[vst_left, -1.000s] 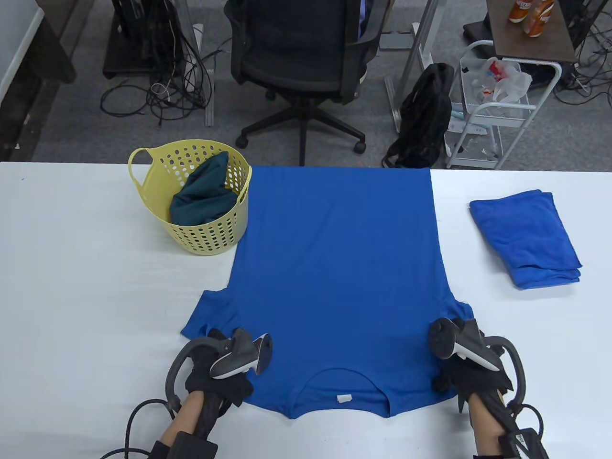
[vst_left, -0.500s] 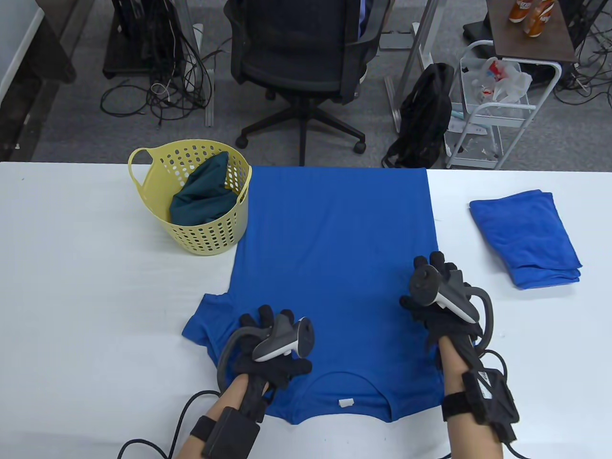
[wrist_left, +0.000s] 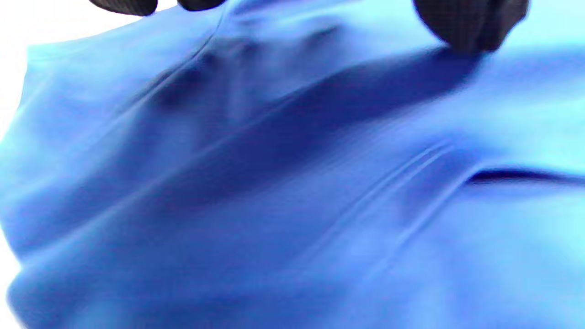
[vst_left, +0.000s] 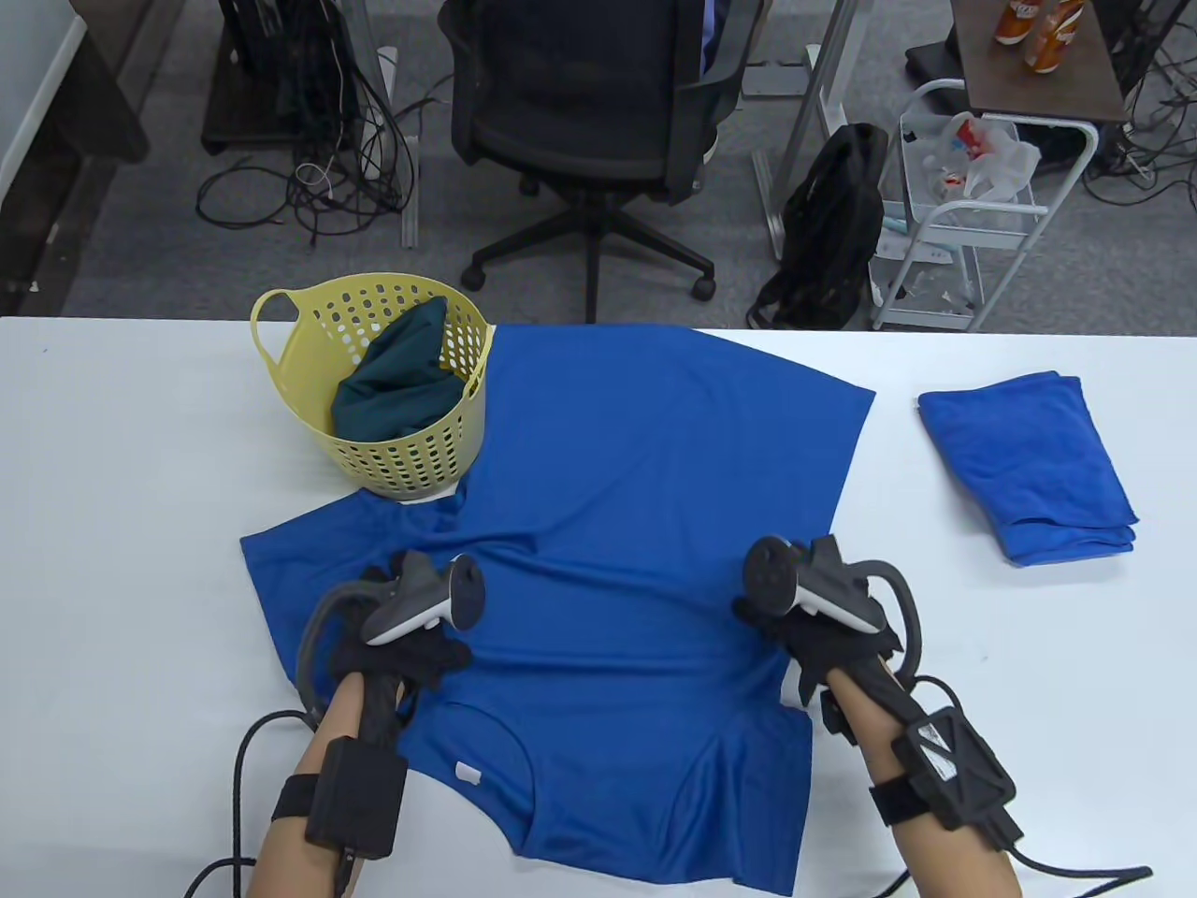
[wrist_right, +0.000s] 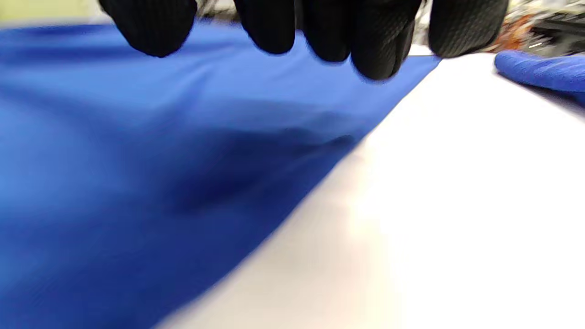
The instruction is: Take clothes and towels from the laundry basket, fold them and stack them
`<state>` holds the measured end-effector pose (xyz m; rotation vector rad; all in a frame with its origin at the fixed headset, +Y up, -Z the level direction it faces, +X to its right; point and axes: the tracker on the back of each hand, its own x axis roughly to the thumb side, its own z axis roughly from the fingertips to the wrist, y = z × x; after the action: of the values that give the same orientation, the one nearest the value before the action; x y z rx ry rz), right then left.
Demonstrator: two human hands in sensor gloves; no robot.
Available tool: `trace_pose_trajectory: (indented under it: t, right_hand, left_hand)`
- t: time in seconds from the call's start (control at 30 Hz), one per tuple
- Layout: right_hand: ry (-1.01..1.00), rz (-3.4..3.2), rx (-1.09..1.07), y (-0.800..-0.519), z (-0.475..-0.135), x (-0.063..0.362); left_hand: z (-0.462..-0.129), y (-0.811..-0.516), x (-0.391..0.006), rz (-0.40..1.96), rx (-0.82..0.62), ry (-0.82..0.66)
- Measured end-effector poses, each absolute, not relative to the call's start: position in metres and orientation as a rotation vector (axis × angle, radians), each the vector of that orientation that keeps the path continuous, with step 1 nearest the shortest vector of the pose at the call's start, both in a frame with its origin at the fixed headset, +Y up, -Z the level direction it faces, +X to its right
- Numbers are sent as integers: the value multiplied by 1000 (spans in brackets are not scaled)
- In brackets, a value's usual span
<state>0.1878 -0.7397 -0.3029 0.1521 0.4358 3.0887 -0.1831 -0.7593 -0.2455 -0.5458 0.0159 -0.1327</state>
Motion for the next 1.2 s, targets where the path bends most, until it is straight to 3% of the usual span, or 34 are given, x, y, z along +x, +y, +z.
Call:
trace_pose_trajectory:
  t: [0.07,0.2,0.3,0.43,0.57,0.63,0.7,0.77,0.83,0.93,0.97,1.07,1.2]
  right_hand:
    - [450,3005,39,-759,-325,201]
    - [744,2959,-135,-794,-330,213]
    - [562,3075,-39,-791,-318,211]
    - [729,3144,79,-785,-284,209]
    - [625,3279,196,-765,-248,196]
    - [527,3342,227,-753,-252,194]
    - [471,3286,108,-748,-273,198]
    - [426,3147,56,-760,-301,207]
    - [503,3021,-9,-777,-315,218]
    - [835,2911,-128,-798,-319,227]
    - [869,2914,-136,-798,-317,228]
    - [687,3055,-44,-787,-302,223]
    - [908,3114,41,-772,-268,217]
  left_hand:
    - [-234,-767,-168,-99,-619,32]
    - [-215,-796,-144,-141,-760,-72]
    - [-212,-796,-152,-161,-695,-119]
    - [-221,-796,-178,-158,-737,-111]
    - [-231,-791,-202,-126,-698,-106]
    - [-234,-782,-198,-86,-646,-73]
    - [-235,-778,-184,-71,-587,-7]
    - [-234,-782,-163,-85,-651,5]
    - [-231,-791,-144,-104,-729,-30]
    - [-230,-801,-130,-152,-742,-86]
    - [-232,-800,-130,-135,-720,-100]
    - [-243,-799,-131,-103,-738,-123]
    - [-265,-797,-130,-142,-736,-173]
